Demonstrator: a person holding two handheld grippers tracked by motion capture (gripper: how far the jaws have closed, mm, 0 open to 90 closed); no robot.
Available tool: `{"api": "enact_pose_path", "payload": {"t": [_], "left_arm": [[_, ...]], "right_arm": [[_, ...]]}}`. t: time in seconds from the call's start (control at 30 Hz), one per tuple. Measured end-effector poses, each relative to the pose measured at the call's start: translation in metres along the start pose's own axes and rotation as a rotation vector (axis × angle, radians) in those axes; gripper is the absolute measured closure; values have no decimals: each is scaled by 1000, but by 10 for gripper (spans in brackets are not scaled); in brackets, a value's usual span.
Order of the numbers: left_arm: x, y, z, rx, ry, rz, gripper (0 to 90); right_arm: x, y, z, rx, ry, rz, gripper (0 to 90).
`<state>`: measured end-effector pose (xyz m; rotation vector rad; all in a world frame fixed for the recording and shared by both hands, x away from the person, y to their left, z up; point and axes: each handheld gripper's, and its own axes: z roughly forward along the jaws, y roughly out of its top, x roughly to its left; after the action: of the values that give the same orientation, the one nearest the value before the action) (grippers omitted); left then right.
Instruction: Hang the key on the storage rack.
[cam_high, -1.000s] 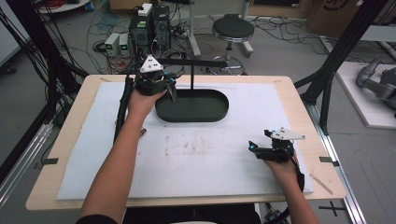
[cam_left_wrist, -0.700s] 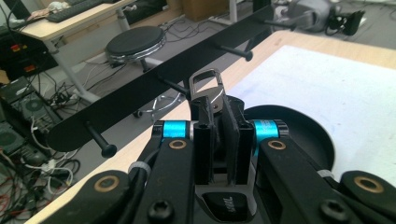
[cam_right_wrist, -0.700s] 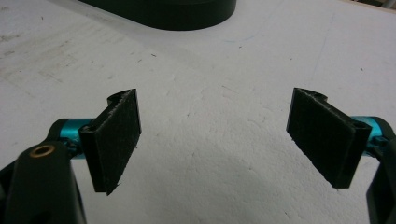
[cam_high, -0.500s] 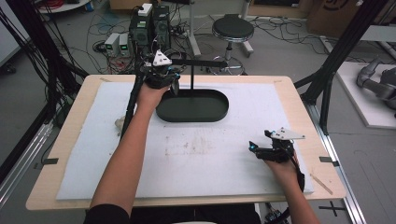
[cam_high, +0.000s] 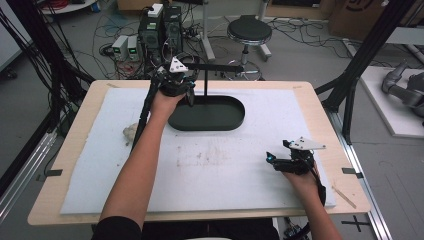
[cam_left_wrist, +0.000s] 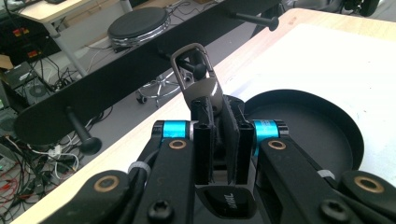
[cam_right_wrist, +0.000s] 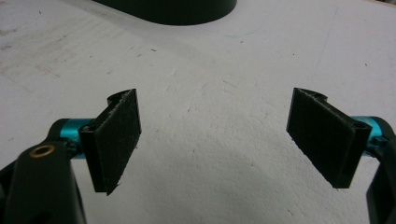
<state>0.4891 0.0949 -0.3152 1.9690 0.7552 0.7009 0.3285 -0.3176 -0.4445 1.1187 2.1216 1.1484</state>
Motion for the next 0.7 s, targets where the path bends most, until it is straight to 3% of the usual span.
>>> {"api": "enact_pose_path", "payload": {"t": [0.33, 0.47, 0.6, 0.7], "left_arm": [[4, -3, 8, 13, -13, -23, 814], [6, -3, 7, 20, -38, -45, 676], [5, -4, 4, 18, -65, -55, 594], [-3, -11, -7, 42, -123, -90, 513]], "right_arm": [[0, 0, 0, 2, 7, 0, 180], [-1, 0, 0, 1, 2, 1, 180], [-1, 0, 0, 3, 3, 0, 180], [-1, 0, 0, 0, 6, 1, 180]]}}
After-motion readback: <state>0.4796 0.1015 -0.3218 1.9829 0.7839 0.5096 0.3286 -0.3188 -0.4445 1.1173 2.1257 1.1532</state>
